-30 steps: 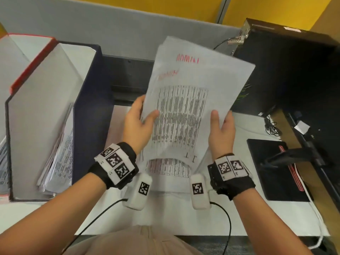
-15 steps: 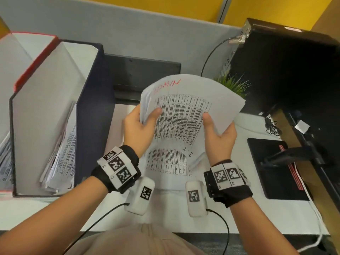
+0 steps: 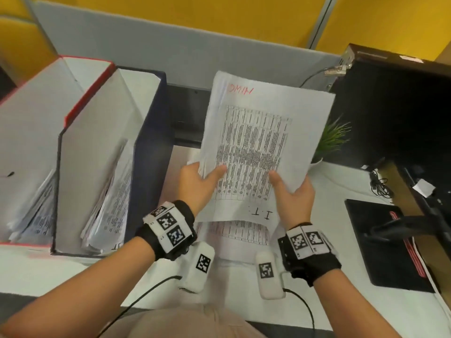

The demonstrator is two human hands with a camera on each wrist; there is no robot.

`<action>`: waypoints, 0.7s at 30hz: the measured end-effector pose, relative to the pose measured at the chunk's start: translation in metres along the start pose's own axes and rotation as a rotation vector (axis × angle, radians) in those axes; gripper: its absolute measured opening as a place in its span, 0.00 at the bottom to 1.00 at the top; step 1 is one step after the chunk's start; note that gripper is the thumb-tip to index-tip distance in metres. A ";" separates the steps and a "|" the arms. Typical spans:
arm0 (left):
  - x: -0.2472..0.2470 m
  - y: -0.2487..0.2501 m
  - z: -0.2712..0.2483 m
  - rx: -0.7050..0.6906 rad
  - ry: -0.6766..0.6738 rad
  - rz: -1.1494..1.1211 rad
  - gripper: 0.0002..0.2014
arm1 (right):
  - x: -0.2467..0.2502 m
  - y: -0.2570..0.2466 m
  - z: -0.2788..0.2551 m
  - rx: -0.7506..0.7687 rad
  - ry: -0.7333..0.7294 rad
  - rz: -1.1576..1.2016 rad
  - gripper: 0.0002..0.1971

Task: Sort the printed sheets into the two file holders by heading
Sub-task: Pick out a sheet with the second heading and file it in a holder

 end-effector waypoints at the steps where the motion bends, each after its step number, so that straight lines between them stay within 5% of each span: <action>1: 0.011 0.016 0.000 -0.025 -0.002 0.030 0.11 | -0.001 -0.006 0.005 0.031 -0.025 0.031 0.17; 4: 0.058 0.060 -0.002 -0.072 0.006 0.070 0.05 | 0.003 -0.015 0.014 0.071 -0.126 -0.007 0.14; 13: 0.212 0.094 0.001 0.148 0.350 0.322 0.28 | 0.035 0.060 -0.013 -0.086 -0.248 -0.403 0.22; 18: 0.238 0.078 0.008 0.308 0.374 0.511 0.31 | 0.049 0.096 -0.031 -0.195 -0.333 -0.781 0.37; 21: 0.228 0.060 0.018 0.299 0.357 0.587 0.24 | 0.050 0.110 -0.040 -0.286 -0.395 -0.849 0.46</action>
Point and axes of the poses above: each hand's wrist, its own z-axis towards the middle knuckle, its own x-axis out of the back of the hand, y = z × x, the point moved 3 cm from there along z, towards the middle knuckle, and after that the axes turned 13 degrees about x, right-handed, at the moved point
